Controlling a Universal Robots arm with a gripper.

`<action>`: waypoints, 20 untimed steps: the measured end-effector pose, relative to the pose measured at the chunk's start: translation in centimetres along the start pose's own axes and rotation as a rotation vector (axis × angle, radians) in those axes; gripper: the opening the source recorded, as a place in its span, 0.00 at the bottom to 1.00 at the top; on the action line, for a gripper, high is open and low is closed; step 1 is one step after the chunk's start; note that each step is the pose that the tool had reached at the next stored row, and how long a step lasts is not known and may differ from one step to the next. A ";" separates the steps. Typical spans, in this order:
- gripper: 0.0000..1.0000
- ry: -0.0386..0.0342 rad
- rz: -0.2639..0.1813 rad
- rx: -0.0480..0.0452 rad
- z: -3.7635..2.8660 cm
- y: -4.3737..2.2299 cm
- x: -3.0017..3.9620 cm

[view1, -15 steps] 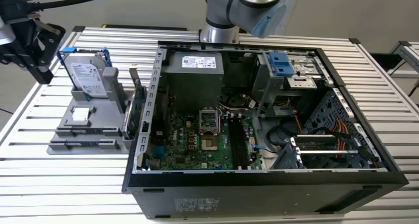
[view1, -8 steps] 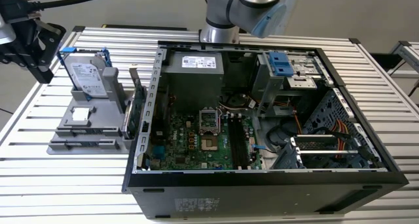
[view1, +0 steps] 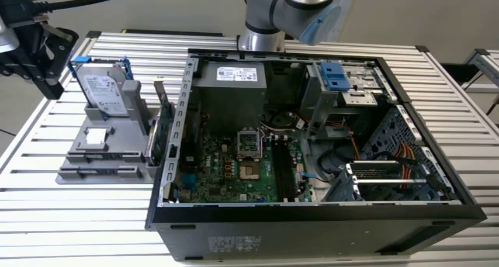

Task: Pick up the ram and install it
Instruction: 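Pick up the ram and move it above insertion slot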

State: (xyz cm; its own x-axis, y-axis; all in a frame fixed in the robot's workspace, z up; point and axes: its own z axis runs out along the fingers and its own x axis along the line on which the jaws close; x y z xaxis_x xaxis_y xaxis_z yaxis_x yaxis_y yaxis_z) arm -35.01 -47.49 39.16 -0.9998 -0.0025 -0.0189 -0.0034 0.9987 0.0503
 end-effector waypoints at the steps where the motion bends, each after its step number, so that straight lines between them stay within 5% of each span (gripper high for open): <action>1: 0.00 0.0001 -0.002 -0.0001 0.00 0.00 0.00; 20: 0.00 0.0047 -0.093 -0.0018 0.00 0.00 0.01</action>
State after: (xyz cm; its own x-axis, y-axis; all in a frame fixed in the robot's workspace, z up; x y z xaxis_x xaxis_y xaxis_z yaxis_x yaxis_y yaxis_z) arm -35.02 -47.48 39.16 -0.9953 -0.0950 -0.0189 -0.0958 0.9941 0.0503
